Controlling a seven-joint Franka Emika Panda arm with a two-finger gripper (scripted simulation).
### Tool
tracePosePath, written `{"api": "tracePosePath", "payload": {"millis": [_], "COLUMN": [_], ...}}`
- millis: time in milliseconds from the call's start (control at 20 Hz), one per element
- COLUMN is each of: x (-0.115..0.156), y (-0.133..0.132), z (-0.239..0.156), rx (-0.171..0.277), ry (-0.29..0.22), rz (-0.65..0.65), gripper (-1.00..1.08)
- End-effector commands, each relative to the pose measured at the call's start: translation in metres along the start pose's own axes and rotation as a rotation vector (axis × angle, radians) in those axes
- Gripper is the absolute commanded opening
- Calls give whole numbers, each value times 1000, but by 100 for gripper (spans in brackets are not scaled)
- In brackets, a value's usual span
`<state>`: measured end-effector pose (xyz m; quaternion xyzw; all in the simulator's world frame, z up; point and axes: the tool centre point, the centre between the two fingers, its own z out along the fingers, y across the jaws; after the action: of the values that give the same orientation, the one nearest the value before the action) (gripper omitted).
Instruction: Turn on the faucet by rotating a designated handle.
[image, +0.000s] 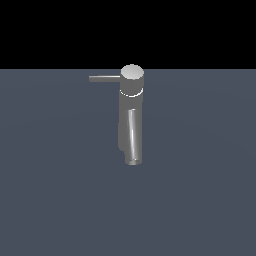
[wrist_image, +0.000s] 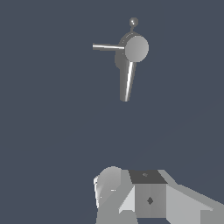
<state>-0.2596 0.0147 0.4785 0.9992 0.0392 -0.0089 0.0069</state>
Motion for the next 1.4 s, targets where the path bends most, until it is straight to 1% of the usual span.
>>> {"api": "tracePosePath", "payload": {"millis": [0,350,650,1000,1350], "x": [0,2,9,23,46], "y": [0,-3,-11,-26,-42], "z": [0,5,18,42,70], "rx": [0,10,36,84,145], "ry": [0,10,34,81,140], "rz": [0,33,115,274,469], "gripper": [-100,-100,-100,-100,-100]}}
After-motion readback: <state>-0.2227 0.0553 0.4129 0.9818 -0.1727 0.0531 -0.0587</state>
